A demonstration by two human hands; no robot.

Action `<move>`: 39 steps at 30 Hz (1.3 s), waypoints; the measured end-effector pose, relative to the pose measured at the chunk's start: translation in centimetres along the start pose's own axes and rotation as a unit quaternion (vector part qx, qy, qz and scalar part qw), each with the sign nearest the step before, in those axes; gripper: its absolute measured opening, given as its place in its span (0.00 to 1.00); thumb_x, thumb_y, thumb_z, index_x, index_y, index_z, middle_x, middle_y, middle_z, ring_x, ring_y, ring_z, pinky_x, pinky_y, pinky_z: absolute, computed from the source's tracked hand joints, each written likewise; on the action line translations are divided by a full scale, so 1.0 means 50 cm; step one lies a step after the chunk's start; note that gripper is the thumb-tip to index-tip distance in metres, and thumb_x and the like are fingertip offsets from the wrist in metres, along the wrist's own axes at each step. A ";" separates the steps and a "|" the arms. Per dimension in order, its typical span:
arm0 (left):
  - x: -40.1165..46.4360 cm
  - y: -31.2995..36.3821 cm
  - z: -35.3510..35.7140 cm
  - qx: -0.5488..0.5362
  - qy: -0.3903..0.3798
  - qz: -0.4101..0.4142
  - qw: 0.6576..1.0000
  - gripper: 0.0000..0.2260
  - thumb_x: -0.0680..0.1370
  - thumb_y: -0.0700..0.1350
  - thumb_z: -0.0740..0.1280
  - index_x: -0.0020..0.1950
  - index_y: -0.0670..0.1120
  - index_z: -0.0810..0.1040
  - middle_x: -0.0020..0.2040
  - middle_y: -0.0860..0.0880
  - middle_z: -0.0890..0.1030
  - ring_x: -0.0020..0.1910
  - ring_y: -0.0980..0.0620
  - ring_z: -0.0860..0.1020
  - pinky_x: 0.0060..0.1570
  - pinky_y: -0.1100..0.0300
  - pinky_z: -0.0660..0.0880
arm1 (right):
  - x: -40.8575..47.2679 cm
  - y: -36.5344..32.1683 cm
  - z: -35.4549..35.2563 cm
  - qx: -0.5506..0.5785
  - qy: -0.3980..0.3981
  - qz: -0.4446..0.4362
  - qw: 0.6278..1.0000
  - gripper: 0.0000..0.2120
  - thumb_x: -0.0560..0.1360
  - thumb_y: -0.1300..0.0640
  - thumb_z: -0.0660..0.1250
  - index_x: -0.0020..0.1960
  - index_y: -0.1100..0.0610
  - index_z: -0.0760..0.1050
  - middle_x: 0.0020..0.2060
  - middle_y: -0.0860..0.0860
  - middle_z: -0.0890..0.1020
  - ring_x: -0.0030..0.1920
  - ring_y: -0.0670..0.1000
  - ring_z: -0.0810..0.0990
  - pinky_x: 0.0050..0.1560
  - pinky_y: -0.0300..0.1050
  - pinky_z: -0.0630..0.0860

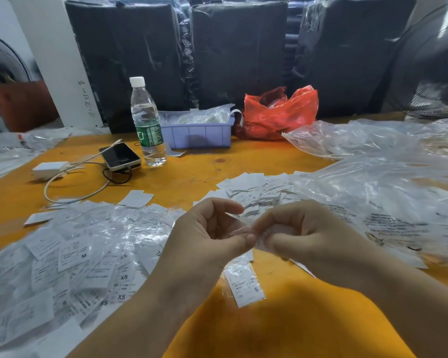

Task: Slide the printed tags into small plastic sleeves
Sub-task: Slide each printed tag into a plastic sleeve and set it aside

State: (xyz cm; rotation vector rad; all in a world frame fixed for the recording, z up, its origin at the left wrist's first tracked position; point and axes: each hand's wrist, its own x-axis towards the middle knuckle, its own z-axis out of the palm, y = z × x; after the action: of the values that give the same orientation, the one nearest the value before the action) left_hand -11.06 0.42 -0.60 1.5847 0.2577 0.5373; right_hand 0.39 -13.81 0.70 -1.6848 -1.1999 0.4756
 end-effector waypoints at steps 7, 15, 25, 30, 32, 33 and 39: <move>0.002 0.001 -0.004 0.018 -0.020 0.004 1.000 0.16 0.66 0.38 0.78 0.50 0.50 0.81 0.36 0.50 0.82 0.38 0.55 0.81 0.40 0.68 0.76 | 0.001 0.003 0.000 0.018 -0.005 -0.020 1.000 0.07 0.71 0.52 0.72 0.43 0.55 0.84 0.32 0.47 0.80 0.34 0.41 0.76 0.36 0.34 0.70; 0.007 -0.001 -0.011 0.031 -0.054 -0.045 0.997 0.13 0.67 0.45 0.79 0.50 0.52 0.82 0.40 0.49 0.83 0.39 0.54 0.81 0.40 0.65 0.76 | 0.004 0.003 -0.008 -0.013 0.037 -0.017 0.999 0.06 0.74 0.58 0.71 0.40 0.58 0.82 0.32 0.59 0.79 0.33 0.59 0.75 0.34 0.47 0.70; 0.011 -0.008 -0.016 0.096 -0.041 -0.046 0.993 0.04 0.76 0.43 0.70 0.42 0.47 0.83 0.33 0.51 0.81 0.30 0.60 0.77 0.33 0.70 0.73 | 0.005 0.001 -0.013 -0.010 0.044 0.009 0.999 0.05 0.74 0.59 0.71 0.40 0.56 0.82 0.32 0.60 0.80 0.32 0.52 0.75 0.36 0.48 0.73; 0.011 -0.013 -0.018 0.167 0.011 0.007 0.986 0.04 0.76 0.47 0.70 0.42 0.56 0.82 0.37 0.46 0.81 0.33 0.57 0.76 0.37 0.60 0.76 | 0.009 -0.003 -0.038 0.039 0.151 0.002 0.988 0.07 0.73 0.64 0.70 0.41 0.54 0.83 0.33 0.49 0.83 0.33 0.48 0.80 0.35 0.39 0.77; 0.010 -0.012 -0.016 0.171 0.017 0.014 0.985 0.04 0.76 0.48 0.70 0.42 0.56 0.81 0.38 0.43 0.80 0.33 0.54 0.75 0.38 0.56 0.75 | 0.009 -0.007 -0.043 0.075 0.171 -0.001 0.982 0.08 0.72 0.66 0.70 0.41 0.55 0.83 0.33 0.50 0.82 0.32 0.48 0.79 0.34 0.39 0.77; 0.009 -0.012 -0.015 0.168 0.016 0.016 0.986 0.04 0.76 0.47 0.70 0.42 0.56 0.81 0.38 0.42 0.80 0.33 0.54 0.75 0.38 0.55 0.75 | 0.008 -0.008 -0.042 0.085 0.168 -0.002 0.982 0.08 0.72 0.66 0.70 0.41 0.55 0.83 0.33 0.50 0.82 0.32 0.49 0.79 0.34 0.39 0.77; 0.007 -0.012 -0.014 0.158 0.009 0.021 0.987 0.03 0.74 0.46 0.71 0.42 0.54 0.81 0.37 0.45 0.81 0.32 0.56 0.76 0.37 0.57 0.76 | 0.006 -0.014 -0.026 0.083 0.103 0.003 0.991 0.09 0.72 0.69 0.69 0.40 0.57 0.83 0.34 0.51 0.82 0.32 0.47 0.78 0.34 0.39 0.77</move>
State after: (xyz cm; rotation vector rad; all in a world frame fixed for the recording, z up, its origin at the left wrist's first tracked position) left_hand -10.98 1.25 -1.14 1.8963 0.3368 0.5640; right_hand 1.17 -14.16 1.96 -1.5544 -0.9795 0.3837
